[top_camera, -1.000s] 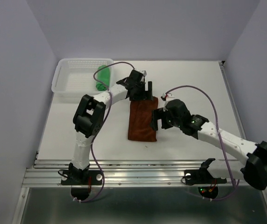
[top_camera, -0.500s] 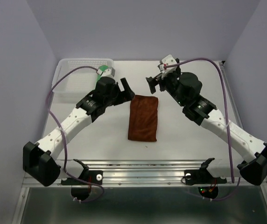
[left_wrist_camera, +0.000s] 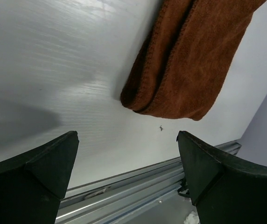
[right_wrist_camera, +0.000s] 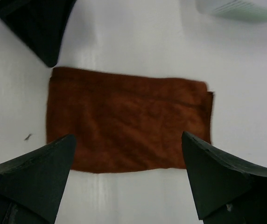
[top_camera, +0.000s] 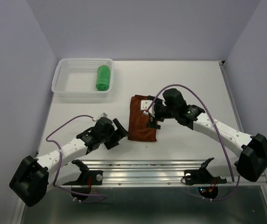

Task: Roll the towels
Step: Fold the towel, then roll the towel

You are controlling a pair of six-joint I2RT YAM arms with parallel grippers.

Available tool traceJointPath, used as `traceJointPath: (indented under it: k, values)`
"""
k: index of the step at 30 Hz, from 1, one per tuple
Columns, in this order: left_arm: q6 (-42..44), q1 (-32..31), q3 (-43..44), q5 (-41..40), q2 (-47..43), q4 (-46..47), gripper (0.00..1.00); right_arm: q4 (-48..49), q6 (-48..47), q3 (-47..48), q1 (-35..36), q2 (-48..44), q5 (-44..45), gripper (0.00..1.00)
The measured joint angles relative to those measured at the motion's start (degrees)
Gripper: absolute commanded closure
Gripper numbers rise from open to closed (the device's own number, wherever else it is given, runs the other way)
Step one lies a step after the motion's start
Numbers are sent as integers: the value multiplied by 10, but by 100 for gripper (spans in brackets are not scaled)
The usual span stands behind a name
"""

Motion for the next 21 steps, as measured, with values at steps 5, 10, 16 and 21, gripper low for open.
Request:
traceJointPath:
  k: [5, 10, 16, 21]
  values:
    - [-33, -10, 2, 9, 63, 74, 12, -15, -11, -112, 10, -5, -58, 0]
    - [-44, -13, 26, 16, 153, 116, 27, -13, -33, -135, 35, 11, -96, 0]
    - [-53, -17, 36, 17, 192, 141, 43, 23, -62, -156, 53, 58, -105, 9]
    - [-50, -17, 36, 15, 194, 142, 62, 67, -72, -164, 56, 104, -94, 19]
